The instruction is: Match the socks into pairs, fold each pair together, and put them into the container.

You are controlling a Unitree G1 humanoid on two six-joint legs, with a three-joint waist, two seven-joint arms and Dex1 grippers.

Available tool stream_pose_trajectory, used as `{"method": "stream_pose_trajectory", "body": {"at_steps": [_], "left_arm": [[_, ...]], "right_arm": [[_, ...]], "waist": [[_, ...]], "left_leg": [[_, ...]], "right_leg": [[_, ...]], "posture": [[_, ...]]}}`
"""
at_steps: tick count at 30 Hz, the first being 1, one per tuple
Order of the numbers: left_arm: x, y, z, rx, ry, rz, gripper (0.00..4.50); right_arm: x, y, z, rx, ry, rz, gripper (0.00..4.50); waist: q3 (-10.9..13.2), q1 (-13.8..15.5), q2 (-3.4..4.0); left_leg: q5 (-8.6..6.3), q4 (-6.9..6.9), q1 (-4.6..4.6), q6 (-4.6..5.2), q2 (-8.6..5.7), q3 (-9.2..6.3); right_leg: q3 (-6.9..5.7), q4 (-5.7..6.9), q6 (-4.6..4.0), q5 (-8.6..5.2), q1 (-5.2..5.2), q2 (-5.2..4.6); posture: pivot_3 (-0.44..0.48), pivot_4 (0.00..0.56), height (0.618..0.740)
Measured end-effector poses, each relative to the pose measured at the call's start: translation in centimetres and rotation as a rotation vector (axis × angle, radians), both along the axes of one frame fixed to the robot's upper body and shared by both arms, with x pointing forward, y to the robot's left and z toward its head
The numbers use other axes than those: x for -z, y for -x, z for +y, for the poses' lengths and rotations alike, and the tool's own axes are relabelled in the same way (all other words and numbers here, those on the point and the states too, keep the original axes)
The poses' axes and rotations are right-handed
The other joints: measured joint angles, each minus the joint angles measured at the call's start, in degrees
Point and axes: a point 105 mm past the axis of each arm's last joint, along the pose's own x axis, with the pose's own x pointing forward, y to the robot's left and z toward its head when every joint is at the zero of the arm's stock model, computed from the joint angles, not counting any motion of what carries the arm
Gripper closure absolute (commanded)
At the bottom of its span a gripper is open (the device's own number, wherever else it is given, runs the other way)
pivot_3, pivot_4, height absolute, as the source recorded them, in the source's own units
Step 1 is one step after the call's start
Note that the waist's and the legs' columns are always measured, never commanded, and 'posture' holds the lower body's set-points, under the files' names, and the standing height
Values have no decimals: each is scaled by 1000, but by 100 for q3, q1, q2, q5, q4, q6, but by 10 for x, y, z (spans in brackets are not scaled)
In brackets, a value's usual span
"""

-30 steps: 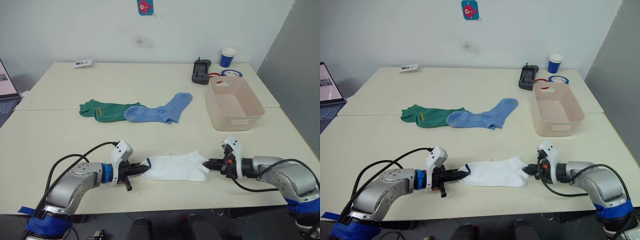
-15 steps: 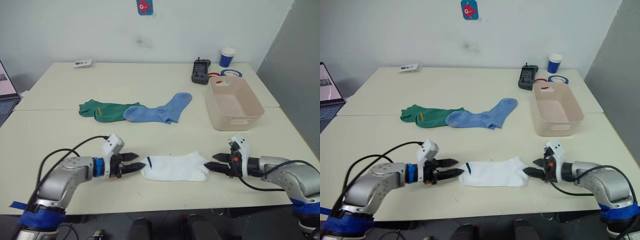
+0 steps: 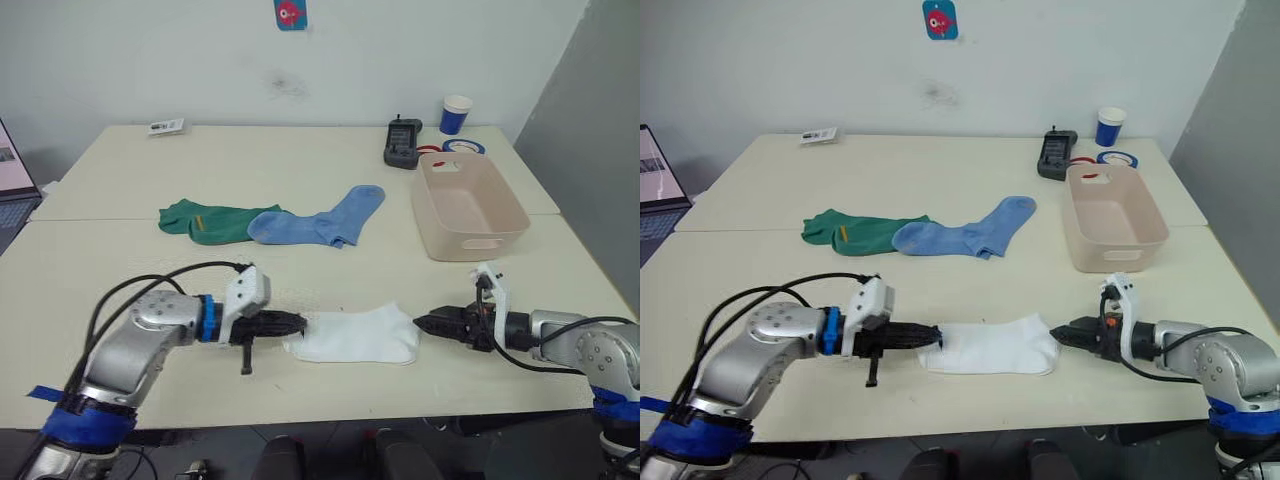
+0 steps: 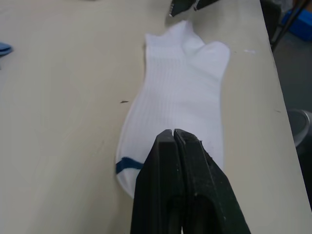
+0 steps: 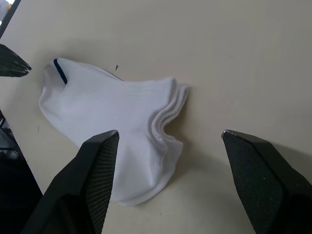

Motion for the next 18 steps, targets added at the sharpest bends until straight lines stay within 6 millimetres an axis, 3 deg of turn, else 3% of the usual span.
{"method": "stream_pose_trajectory", "body": {"at_steps": [11,18], "left_arm": [[33,-11,-10,7,-110,-7,4455],[34,-12,-13,25,-141,-37,4455]], "right_arm": [[4,0,13,-58,20,13,888],[12,1,21,-97,18,46,888]], "waist": [[0,-8,0],[0,-1,0]], "left_leg": [[0,1,0,0,-1,-2],[0,1,0,1,0,-3]], "right_leg": [[-2,0,0,0,-1,4],[0,1,0,0,1,2]], "posture": [[0,150,740],[0,150,740]]}}
